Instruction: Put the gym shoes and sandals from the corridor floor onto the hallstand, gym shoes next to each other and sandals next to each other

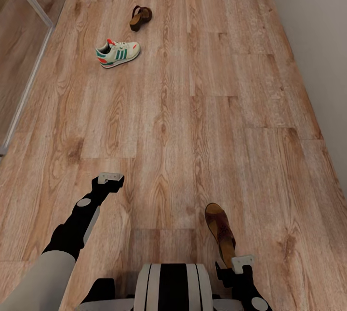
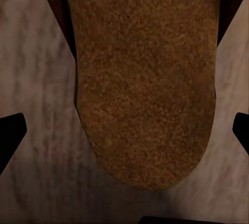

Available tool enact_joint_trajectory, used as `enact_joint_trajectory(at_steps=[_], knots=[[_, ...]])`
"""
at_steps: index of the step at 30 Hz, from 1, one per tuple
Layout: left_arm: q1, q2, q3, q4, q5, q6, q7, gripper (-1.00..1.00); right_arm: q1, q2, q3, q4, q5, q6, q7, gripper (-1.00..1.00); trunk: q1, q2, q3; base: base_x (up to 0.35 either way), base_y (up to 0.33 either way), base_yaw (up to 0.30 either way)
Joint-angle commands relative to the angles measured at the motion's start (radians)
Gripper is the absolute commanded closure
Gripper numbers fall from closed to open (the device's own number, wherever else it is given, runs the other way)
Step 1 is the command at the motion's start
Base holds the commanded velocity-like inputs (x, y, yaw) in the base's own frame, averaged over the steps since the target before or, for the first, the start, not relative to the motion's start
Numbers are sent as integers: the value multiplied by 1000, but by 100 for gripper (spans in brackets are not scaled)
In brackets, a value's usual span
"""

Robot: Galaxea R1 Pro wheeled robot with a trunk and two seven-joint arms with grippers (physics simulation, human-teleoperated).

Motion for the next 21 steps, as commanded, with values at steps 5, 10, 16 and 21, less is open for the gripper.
enact_joint_trajectory(at_steps=[5,10,16,21], knots=[[0,-1,3,-2,-8,5,-7,-100,0,0,1,-11,8,5,-4,-100,0,0,-1,0,0,0],[0,-1,3,-2,-9,5,-7,-100,0,-1,0,-19,8,6,-4,-100,0,0,-1,0,0,0],[0,-1,4,-2,-9,5,-7,-100,0,-1,0,-21,9,6,-3,100,0,0,-1,0,0,0],[0,-1,5,-3,-9,5,-7,-100,0,-1,0,-21,9,7,-3,100,0,0,-1,0,0,0]])
